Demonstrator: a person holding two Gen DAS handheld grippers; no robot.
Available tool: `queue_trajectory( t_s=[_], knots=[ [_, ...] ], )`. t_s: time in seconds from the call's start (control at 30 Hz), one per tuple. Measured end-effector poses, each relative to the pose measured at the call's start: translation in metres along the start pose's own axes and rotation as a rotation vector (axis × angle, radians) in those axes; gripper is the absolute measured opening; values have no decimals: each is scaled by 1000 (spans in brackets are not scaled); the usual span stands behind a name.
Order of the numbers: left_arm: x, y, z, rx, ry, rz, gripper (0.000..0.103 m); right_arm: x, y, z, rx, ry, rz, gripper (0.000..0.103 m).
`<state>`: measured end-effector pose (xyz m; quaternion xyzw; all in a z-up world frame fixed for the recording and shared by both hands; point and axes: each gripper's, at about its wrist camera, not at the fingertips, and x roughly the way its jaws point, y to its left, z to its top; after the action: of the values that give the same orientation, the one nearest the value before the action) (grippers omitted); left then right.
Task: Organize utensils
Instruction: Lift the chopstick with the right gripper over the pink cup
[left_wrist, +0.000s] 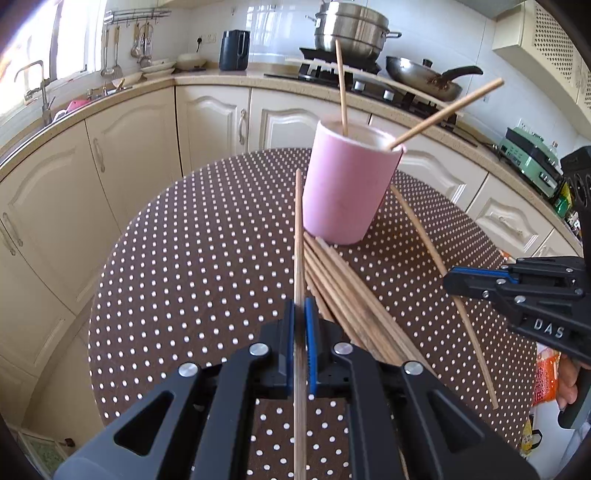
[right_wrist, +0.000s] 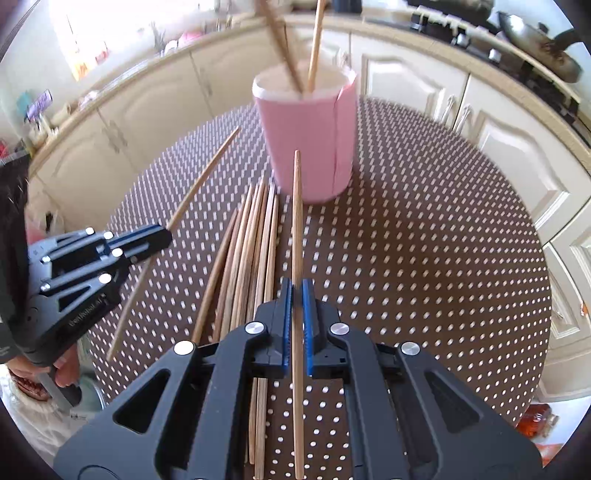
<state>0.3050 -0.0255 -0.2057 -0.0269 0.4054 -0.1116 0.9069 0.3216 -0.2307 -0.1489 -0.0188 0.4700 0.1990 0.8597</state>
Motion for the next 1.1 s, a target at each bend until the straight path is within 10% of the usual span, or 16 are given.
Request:
queue_trajectory(
  t_s=[1.1],
  knots=[
    [-32, -20, 122, -44, -581, -186, 6, -77, -67, 92, 182, -626, 108, 6]
  ],
)
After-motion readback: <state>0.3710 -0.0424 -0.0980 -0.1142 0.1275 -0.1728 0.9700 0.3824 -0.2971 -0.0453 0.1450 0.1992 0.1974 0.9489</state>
